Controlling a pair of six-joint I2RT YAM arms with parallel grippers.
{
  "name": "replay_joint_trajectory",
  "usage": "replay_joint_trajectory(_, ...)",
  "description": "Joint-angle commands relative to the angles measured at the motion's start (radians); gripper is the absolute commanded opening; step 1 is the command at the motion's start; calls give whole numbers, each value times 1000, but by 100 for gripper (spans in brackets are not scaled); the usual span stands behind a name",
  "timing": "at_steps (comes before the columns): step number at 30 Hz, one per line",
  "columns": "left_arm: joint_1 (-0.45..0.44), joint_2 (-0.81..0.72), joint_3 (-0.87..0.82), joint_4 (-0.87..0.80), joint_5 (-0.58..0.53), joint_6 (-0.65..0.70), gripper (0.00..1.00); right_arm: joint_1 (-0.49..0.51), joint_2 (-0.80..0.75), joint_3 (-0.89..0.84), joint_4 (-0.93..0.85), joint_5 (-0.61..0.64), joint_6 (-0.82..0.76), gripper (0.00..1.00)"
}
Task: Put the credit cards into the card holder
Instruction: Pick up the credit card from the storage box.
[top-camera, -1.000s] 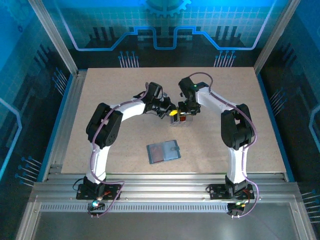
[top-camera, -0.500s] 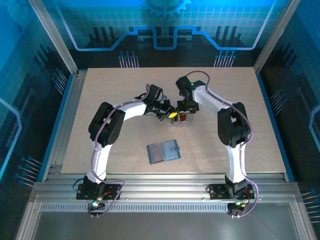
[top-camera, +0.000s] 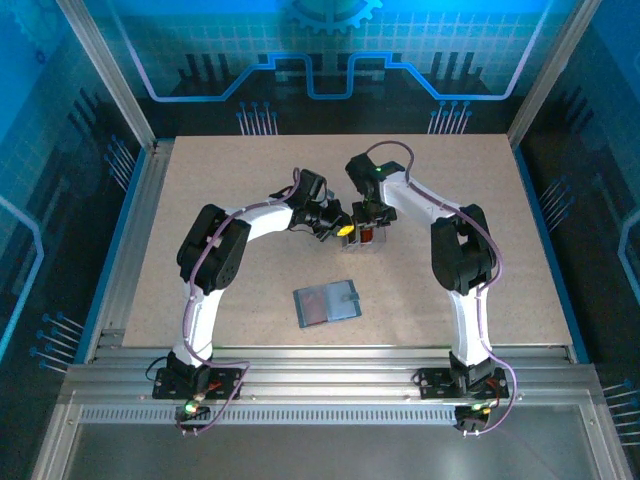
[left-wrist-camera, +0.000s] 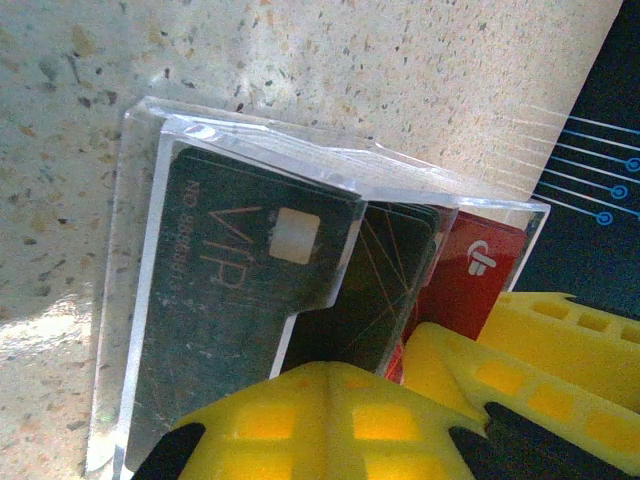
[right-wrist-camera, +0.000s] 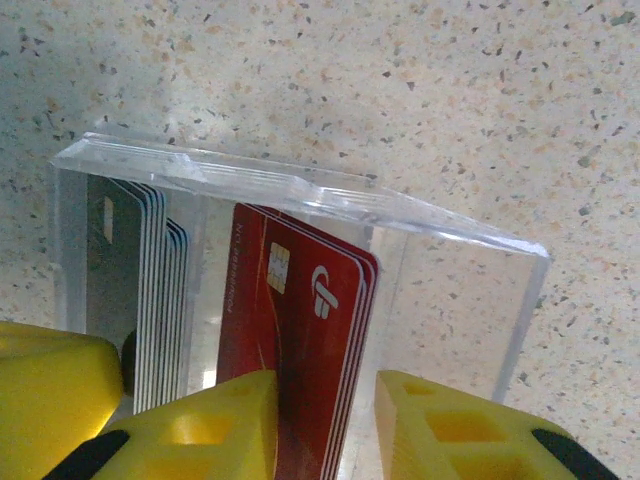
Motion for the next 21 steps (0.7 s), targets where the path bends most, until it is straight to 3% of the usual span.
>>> replay_joint_trajectory(1,-4,24,-37,-101,-77,14,2,5,-45,2,-56,60,-19,33)
replay_joint_trajectory(7,-3,33,-44,-94,-78,6,2,8,-64,7,-67,66,-27,30)
replay_joint_trajectory(21,-3,38,-43,-87,-75,-3,2,11,-62,16,-68,39,-42,8)
